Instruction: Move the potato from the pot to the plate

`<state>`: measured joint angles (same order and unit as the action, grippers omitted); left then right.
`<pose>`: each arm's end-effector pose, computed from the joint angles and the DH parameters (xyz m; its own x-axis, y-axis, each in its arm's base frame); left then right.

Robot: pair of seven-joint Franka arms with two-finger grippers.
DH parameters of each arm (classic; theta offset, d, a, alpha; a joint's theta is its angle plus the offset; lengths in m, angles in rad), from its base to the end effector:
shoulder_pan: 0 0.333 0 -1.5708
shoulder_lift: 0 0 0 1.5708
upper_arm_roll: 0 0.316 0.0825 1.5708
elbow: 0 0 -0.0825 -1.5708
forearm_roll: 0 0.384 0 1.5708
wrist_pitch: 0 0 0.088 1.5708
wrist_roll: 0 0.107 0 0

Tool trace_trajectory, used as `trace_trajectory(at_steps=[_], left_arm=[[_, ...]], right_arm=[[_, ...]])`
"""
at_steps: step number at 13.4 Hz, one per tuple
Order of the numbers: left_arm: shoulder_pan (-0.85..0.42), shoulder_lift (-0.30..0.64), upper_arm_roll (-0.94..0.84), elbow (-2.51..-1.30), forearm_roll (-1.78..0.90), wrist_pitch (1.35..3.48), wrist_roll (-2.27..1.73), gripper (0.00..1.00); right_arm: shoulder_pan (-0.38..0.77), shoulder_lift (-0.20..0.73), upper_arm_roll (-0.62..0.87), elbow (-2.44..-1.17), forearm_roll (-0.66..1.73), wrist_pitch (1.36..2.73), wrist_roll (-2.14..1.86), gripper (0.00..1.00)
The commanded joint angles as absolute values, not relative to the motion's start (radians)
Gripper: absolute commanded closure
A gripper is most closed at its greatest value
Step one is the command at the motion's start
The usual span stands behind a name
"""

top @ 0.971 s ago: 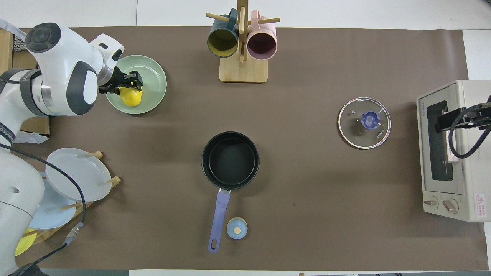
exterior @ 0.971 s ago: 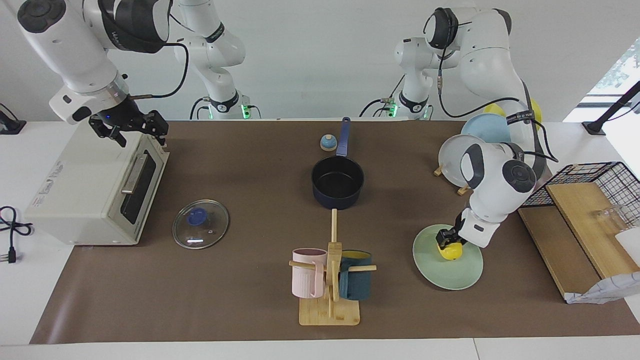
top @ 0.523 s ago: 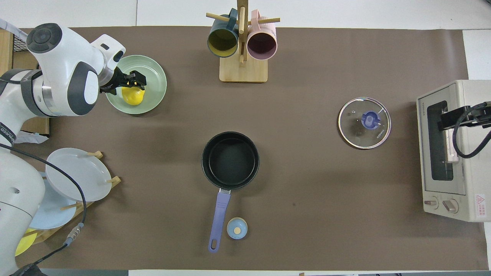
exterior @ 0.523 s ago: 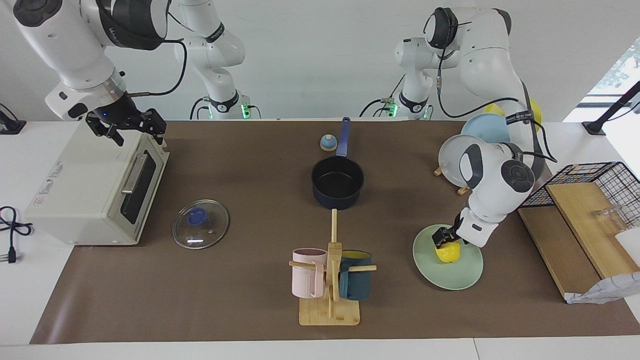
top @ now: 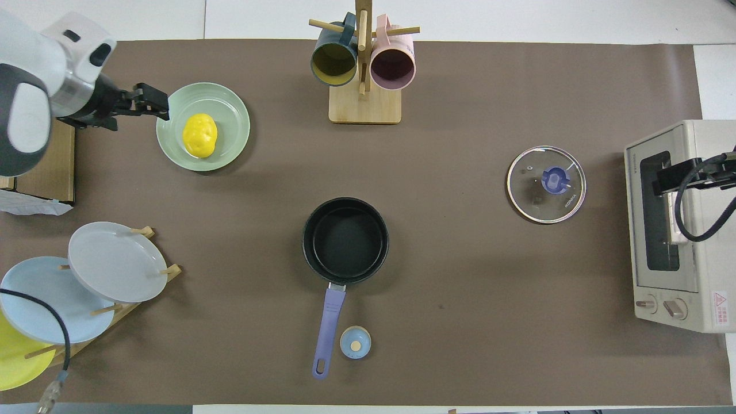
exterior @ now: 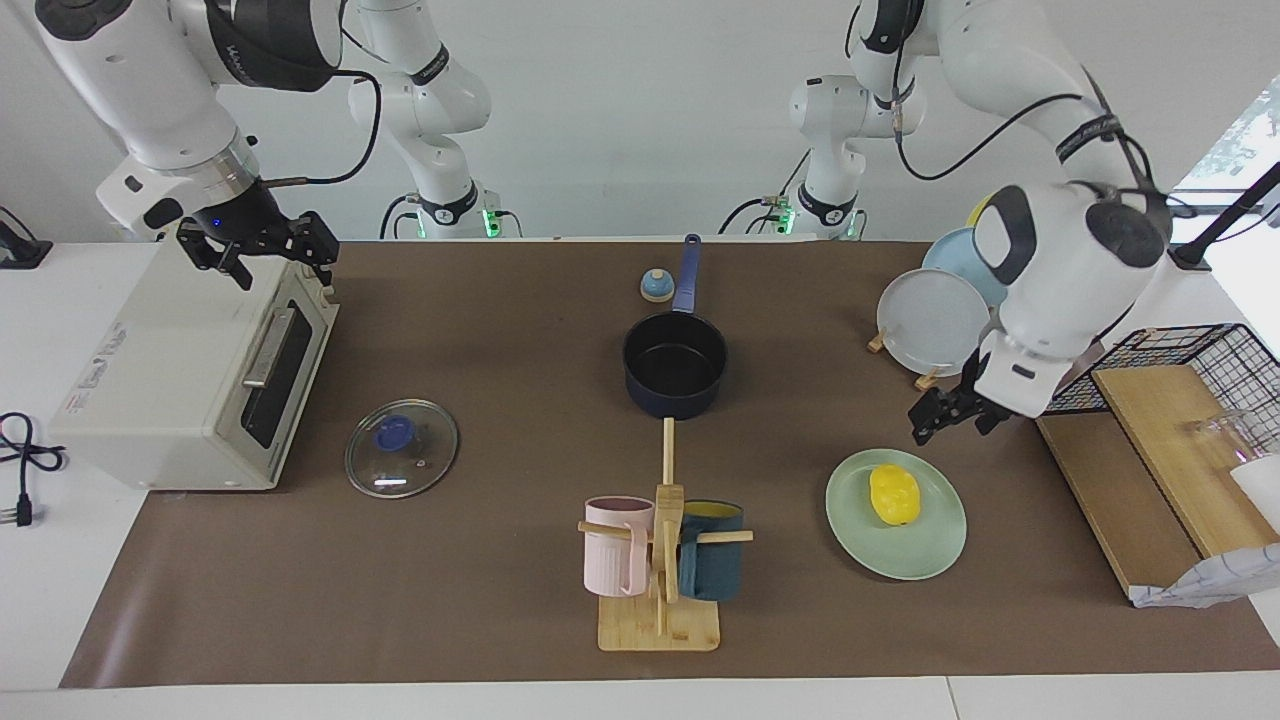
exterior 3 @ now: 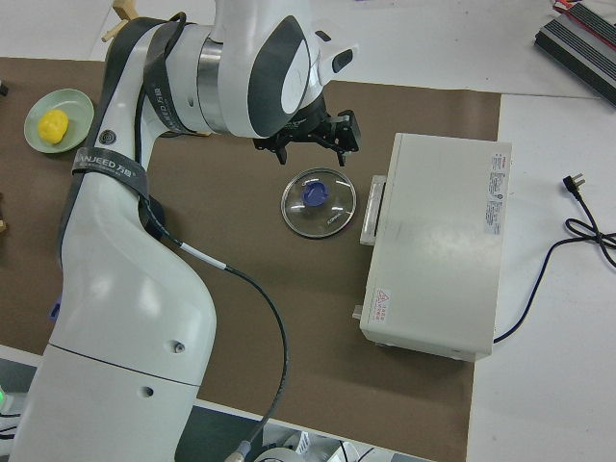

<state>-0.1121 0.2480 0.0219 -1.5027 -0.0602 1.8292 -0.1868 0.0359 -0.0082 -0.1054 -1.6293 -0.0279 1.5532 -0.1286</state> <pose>0.6430 -0.0646 0.5319 0.9916 0.1106 0.0667 0.1061 -0.9921 0.0674 0.5466 -0.0413 0.6000 0.9958 0.0588 -0.0708 0.0602 -0.9980 0.0181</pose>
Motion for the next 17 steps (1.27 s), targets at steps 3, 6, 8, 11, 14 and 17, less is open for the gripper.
trace_trajectory(at_steps=[3, 6, 8, 11, 14, 17], left_arm=[[-0.069, -0.006, 0.018, -1.555, -0.044, 1.555, -0.097, 0.0], [-0.08, -0.073, 0.018, -1.598, -0.043, 1.493, -0.089, 0.0], [-0.089, -0.098, 0.017, -1.644, -0.043, 1.512, -0.089, 0.0], [-0.101, -0.078, 0.02, -1.634, -0.043, 1.473, -0.084, 0.0], [-0.101, -0.025, 0.018, -1.522, -0.041, 1.439, -0.084, 0.0], [-0.101, -0.012, 0.015, -1.499, -0.009, 1.448, -0.081, 0.0]], right_arm=[[0.031, -0.028, -0.1, -1.649, -0.023, 1.56, -0.156, 0.0], [0.025, -0.028, -0.1, -1.649, -0.023, 1.56, -0.156, 0.0], [0.025, -0.028, -0.1, -1.649, -0.023, 1.56, -0.156, 0.0], [0.025, -0.028, -0.1, -1.649, -0.023, 1.56, -0.156, 0.0], [0.025, -0.028, -0.1, -1.649, -0.023, 1.56, -0.156, 0.0], [0.025, -0.028, -0.1, -1.649, -0.025, 1.56, -0.156, 0.0]])
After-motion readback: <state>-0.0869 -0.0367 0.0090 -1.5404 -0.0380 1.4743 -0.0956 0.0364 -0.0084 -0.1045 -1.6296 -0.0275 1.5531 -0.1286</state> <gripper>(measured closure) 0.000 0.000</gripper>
